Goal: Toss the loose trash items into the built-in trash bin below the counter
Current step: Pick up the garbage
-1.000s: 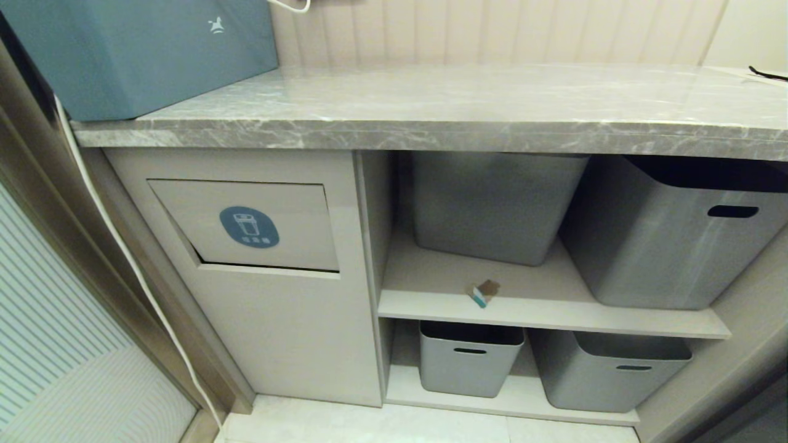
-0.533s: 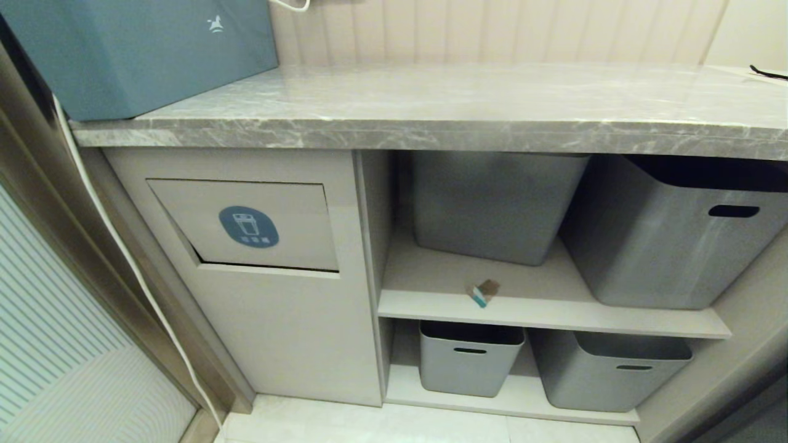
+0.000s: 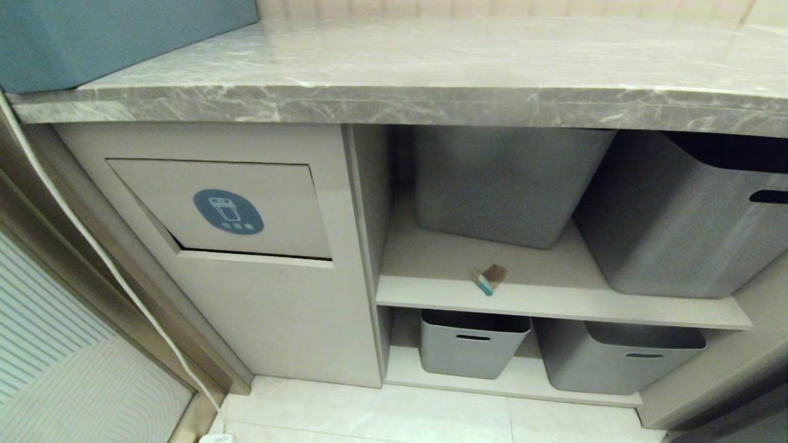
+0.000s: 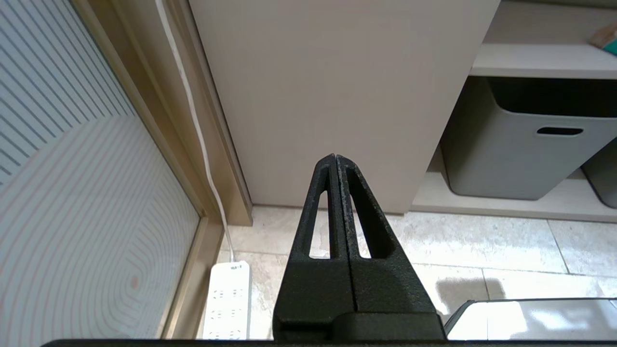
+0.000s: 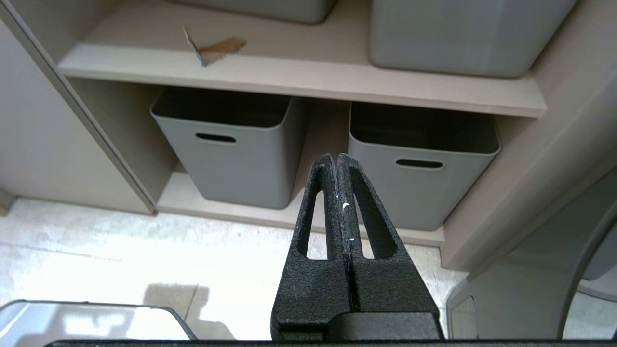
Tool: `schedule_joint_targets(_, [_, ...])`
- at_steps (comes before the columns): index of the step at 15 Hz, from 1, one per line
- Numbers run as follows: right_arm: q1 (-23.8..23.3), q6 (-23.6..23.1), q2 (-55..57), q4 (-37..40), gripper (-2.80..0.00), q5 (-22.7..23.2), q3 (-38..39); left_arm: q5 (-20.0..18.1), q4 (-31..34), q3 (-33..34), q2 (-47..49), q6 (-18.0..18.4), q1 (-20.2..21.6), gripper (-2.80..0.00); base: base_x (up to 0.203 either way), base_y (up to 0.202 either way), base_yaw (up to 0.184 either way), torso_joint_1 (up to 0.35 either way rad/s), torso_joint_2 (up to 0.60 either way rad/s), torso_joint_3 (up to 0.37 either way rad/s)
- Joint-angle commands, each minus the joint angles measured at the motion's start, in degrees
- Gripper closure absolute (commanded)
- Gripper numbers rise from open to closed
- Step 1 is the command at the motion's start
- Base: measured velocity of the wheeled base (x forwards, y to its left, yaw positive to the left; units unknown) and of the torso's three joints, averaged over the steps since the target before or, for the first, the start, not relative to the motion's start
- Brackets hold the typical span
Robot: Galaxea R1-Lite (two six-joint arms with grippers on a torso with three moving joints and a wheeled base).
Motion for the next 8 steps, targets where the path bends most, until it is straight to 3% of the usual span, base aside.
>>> schedule_joint_targets(1, [0.0,-0.2,-0.1,0.1,0.0,0.1,0.0,0.0,0.0,0.0,-0.1,0.0,0.0,0.0,0.0,0.0,0.0,0.0,0.0,-0.195])
schedule_joint_targets(8, [0.0,-0.7,-0.1,0.1,0.0,0.3,0.0,0.0,-0.1,0.1,-0.1,-0.3,0.0,0.0,0.0,0.0,0.0,0.002,0.0,-0.168])
